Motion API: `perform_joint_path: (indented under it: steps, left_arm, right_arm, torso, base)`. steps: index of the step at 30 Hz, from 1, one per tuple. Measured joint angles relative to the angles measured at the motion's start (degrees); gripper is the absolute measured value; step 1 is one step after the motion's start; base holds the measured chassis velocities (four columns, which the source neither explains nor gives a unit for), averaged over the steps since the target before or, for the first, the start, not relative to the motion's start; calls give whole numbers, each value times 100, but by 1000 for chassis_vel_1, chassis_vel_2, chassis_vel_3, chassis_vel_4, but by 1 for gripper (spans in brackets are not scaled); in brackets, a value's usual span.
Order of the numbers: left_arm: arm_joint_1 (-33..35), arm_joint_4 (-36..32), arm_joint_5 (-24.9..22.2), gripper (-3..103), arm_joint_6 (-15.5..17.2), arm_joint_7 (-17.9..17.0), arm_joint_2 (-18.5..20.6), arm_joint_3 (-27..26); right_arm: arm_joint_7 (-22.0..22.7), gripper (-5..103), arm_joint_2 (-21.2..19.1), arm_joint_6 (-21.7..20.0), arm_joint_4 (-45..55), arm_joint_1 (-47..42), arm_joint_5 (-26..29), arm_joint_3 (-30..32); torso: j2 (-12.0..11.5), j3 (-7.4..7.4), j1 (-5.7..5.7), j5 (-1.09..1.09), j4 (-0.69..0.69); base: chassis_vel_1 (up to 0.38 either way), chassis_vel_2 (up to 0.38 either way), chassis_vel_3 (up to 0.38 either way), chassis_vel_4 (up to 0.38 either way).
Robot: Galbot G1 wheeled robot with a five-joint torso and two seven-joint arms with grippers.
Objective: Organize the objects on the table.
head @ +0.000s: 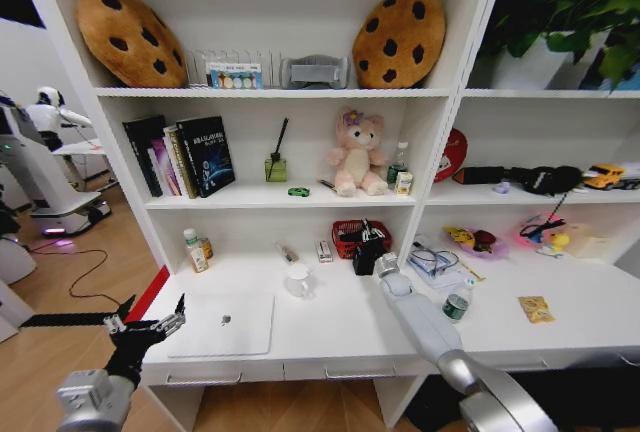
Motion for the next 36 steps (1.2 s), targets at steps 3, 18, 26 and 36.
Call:
perform_joint_path:
  steps: [3,18,26,36]
  left_arm:
    - [0,0,0,100,0,0,0,0]
    - [0,0,0,100,0,0,0,0]
    - [0,0,0,100,0,0,0,0]
    - [0,0,0,100,0,0,0,0]
  right_arm:
    - [-9,32,40,-17,-90,11,23,11]
    - [-184,63,-214,-216,908,-435,430,62]
    - [0,90,-1058,-654,2517,-1402,962,206]
    - [1830,100,-1697,-3109,5378,-3326,2526,698]
  torso:
    - [0,0,-1,-1,0]
    - [0,0,0,0,1]
    - [1,-1,0,0,-1]
    - [1,-1,-1,0,2]
  base:
    - [0,0,0,0]
    - [0,0,0,0]
    - [0,0,0,0]
    - [0,0,0,0]
